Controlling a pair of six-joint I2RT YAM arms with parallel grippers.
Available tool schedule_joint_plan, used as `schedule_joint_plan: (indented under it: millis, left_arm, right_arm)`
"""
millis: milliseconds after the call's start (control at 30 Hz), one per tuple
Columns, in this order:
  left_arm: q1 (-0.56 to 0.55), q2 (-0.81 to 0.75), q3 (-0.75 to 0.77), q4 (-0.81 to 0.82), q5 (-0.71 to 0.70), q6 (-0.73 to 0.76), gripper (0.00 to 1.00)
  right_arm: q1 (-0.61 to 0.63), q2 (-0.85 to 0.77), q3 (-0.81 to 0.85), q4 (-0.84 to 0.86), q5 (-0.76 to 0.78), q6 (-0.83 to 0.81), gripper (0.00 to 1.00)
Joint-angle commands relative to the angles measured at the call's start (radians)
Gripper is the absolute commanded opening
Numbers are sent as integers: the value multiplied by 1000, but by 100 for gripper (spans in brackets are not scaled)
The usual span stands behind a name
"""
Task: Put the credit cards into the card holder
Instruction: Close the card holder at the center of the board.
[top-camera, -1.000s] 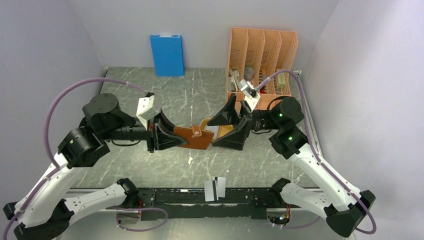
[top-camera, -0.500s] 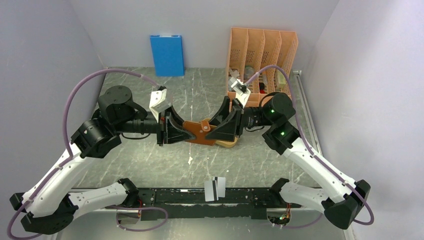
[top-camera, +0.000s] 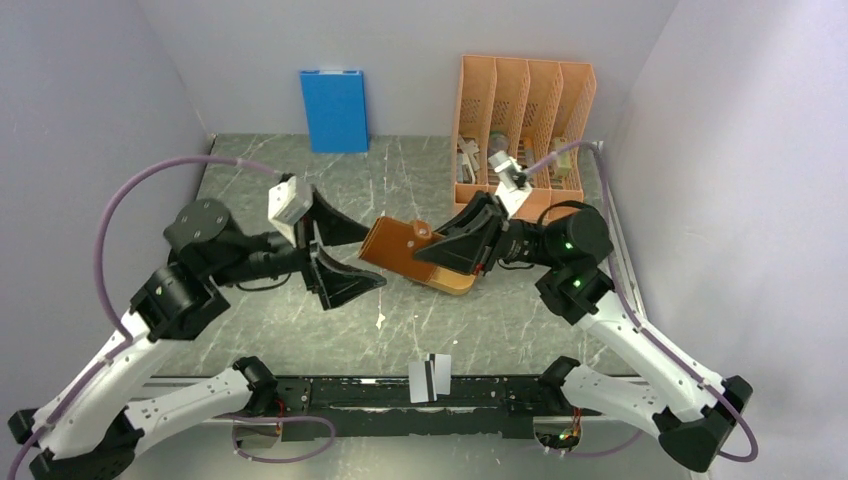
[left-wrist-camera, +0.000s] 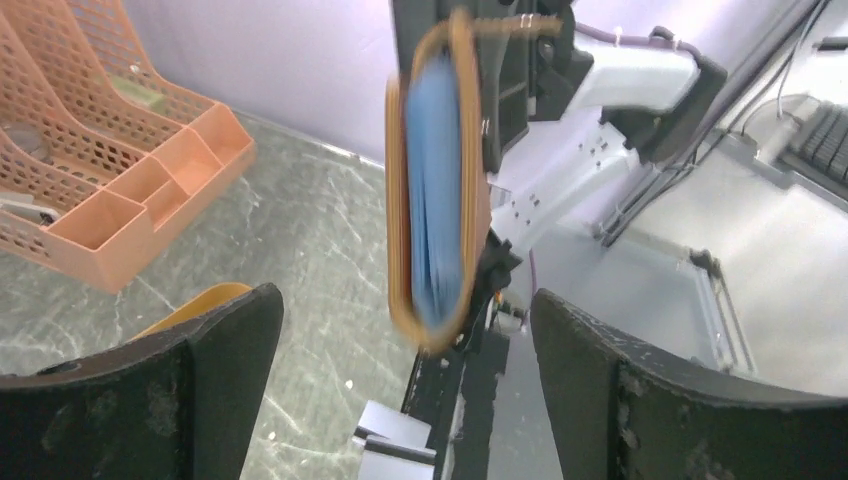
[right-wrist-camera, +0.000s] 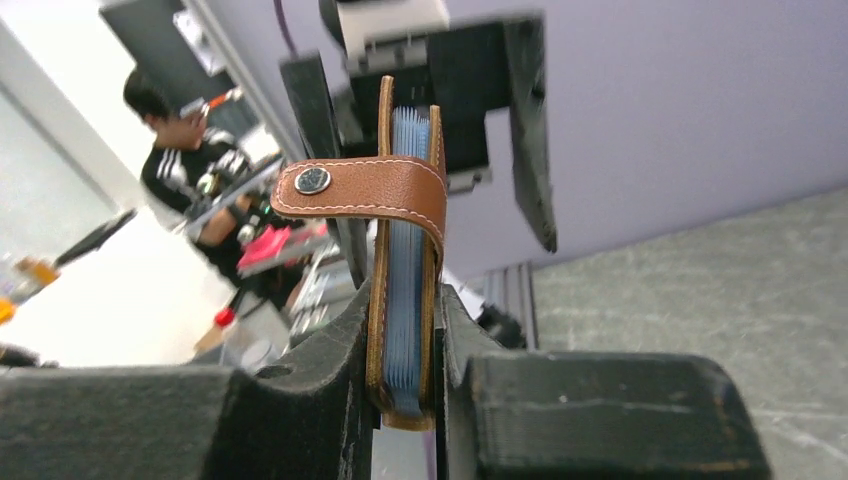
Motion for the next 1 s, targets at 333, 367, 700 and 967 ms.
schedule_joint_plan:
  millis: [333,367,700,967]
  left_arm:
    - [1,-145,-402,795,-275,-552,97]
    - [1,-128,-399,817,-272,-563,97]
    - [1,-55,-405,899,-286,-622,65]
    - [1,-42,-402,892,-295,-626,26]
  right_arm:
    - [106,-5,-143,376,524,183,0]
    - [117,3,-145,387,539,190,0]
    - [157,16,-188,437,619,231,0]
    - [167,14,-191,420,628,222,0]
